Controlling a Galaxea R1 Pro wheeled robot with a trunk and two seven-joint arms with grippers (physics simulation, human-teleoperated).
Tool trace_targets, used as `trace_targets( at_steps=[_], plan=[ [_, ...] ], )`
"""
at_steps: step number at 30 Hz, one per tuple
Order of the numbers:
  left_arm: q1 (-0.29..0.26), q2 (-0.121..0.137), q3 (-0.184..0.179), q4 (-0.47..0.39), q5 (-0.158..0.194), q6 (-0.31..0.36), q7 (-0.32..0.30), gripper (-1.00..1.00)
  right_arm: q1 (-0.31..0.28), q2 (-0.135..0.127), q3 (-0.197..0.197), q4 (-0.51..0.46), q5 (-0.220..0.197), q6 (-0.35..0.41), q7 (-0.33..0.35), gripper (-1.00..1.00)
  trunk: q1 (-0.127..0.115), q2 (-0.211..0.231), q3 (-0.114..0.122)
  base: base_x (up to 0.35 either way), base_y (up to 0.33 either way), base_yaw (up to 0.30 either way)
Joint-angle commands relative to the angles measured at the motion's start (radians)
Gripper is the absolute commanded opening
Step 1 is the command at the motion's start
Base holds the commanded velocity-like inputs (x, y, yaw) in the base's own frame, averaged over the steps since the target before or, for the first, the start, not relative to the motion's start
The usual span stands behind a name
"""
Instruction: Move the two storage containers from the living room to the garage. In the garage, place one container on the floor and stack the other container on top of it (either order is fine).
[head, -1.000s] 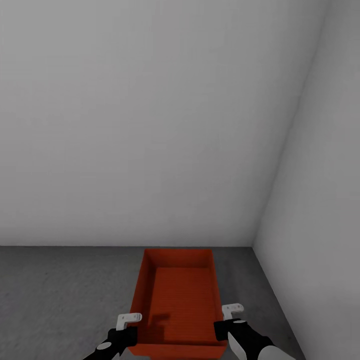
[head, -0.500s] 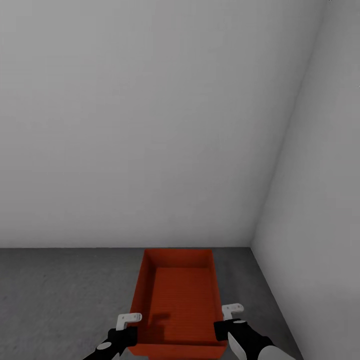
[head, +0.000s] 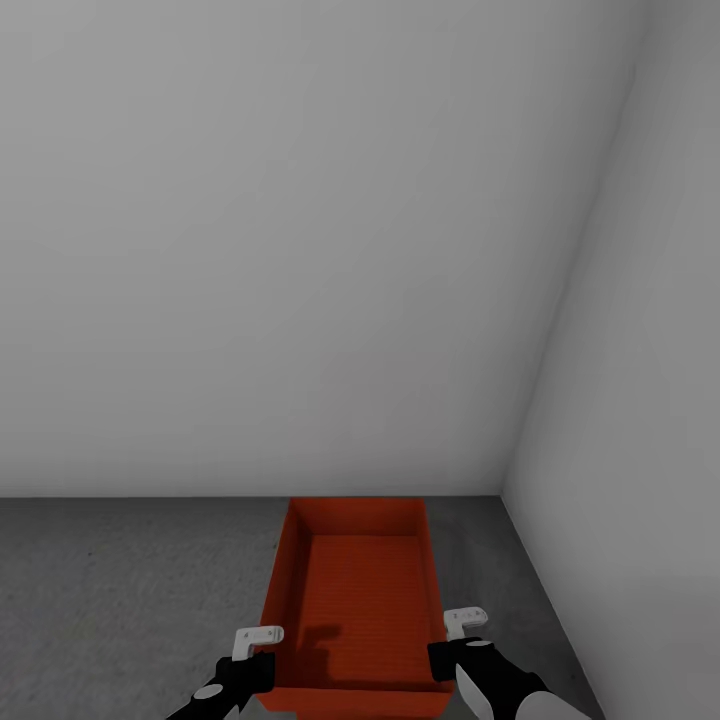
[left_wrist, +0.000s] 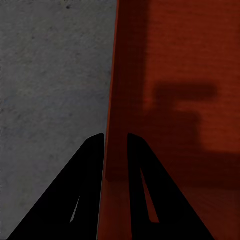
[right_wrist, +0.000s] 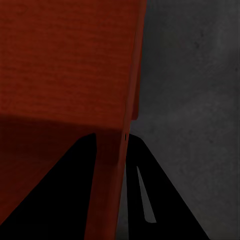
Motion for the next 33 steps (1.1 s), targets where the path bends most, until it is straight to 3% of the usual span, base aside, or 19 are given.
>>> trace_targets(
  at_steps=[1, 16, 33],
  plan=[
    [-0.001, 0.010, -0.023, -0.001, 0.007, -0.003, 0.006, -1.00, 0.000, -0.001, 0.060, 0.000, -0.012, 0.007, 0.046, -1.00, 0.000, -0.001, -0.001, 0.000, 0.000, 0.000],
    [-0.001, 0.010, -0.023, -0.001, 0.007, -0.004, 0.006, -1.00, 0.000, -0.001, 0.060, 0.000, -0.011, 0.006, 0.045, -1.00, -0.015, 0.027, 0.012, 0.000, 0.000, -0.020],
    [-0.001, 0.010, -0.023, -0.001, 0.007, -0.003, 0.007, -1.00, 0.000, -0.001, 0.060, 0.000, -0.010, 0.007, 0.046, -1.00, -0.081, 0.146, 0.065, 0.000, 0.000, -0.001]
  ],
)
